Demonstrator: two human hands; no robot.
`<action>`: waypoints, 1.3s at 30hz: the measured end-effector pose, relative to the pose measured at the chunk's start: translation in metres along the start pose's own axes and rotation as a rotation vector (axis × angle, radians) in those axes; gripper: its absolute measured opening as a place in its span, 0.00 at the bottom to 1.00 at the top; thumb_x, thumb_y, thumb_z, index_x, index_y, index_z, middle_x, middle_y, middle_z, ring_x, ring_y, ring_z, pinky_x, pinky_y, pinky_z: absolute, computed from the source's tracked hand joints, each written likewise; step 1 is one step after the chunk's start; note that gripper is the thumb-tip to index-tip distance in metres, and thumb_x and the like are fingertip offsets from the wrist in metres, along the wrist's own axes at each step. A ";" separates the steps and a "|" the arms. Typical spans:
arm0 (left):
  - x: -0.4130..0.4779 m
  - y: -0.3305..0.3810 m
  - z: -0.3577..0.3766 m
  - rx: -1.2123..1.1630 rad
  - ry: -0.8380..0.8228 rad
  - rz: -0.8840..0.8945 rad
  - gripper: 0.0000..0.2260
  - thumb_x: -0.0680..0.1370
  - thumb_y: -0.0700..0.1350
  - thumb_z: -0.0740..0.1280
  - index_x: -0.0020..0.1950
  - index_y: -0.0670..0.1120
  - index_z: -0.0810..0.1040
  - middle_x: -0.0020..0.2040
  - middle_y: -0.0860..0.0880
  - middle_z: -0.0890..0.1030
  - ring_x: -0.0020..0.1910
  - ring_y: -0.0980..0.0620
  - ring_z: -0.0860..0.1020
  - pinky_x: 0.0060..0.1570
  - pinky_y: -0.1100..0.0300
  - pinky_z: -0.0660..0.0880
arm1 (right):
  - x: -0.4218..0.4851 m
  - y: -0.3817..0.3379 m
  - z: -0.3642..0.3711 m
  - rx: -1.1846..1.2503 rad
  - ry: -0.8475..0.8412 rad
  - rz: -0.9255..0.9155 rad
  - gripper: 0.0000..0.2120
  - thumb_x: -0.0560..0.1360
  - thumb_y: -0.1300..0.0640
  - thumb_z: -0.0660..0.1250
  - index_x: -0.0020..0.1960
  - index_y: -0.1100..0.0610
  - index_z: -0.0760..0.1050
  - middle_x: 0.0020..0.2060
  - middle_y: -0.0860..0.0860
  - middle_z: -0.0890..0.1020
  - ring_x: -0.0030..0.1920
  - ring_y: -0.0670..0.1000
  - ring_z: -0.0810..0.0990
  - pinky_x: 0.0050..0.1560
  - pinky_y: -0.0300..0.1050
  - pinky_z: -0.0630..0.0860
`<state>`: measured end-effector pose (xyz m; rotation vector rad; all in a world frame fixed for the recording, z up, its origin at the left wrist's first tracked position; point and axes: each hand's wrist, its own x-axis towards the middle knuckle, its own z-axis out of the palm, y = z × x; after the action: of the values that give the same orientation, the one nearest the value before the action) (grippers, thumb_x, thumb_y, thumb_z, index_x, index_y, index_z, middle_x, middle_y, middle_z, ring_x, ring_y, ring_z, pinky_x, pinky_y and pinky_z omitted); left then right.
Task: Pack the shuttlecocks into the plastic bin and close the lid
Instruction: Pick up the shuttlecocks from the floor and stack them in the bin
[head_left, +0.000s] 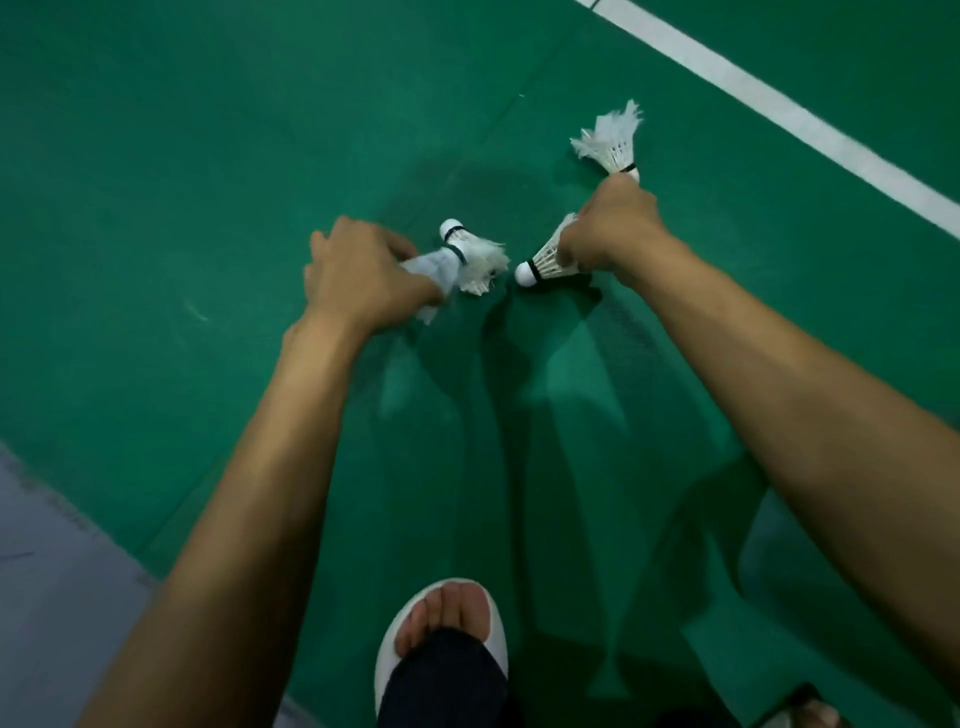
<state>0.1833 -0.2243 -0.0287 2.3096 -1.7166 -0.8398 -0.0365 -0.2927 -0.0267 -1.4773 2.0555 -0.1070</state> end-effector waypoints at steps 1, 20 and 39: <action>-0.006 0.008 0.000 0.044 -0.061 0.077 0.19 0.63 0.56 0.79 0.52 0.56 0.87 0.62 0.42 0.78 0.66 0.39 0.71 0.64 0.46 0.72 | 0.000 0.002 -0.004 -0.005 0.018 0.015 0.17 0.72 0.58 0.72 0.59 0.61 0.77 0.57 0.58 0.81 0.56 0.59 0.81 0.49 0.47 0.76; -0.117 0.150 0.050 -0.352 -0.186 0.364 0.10 0.62 0.48 0.72 0.39 0.45 0.83 0.34 0.46 0.79 0.32 0.52 0.72 0.34 0.58 0.67 | -0.201 0.147 -0.208 0.389 0.460 0.009 0.09 0.69 0.52 0.74 0.34 0.53 0.77 0.40 0.59 0.84 0.34 0.52 0.76 0.36 0.53 0.76; -0.269 0.315 0.136 -0.920 -0.479 0.314 0.23 0.67 0.46 0.74 0.52 0.28 0.79 0.42 0.42 0.78 0.40 0.50 0.72 0.42 0.53 0.70 | -0.257 0.316 -0.111 0.603 -0.071 0.521 0.08 0.69 0.66 0.73 0.47 0.63 0.76 0.42 0.62 0.83 0.41 0.63 0.86 0.43 0.61 0.85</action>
<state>-0.2015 -0.0549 0.0872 1.2626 -1.3169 -1.7269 -0.3053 0.0237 0.0467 -0.5611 2.0332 -0.4131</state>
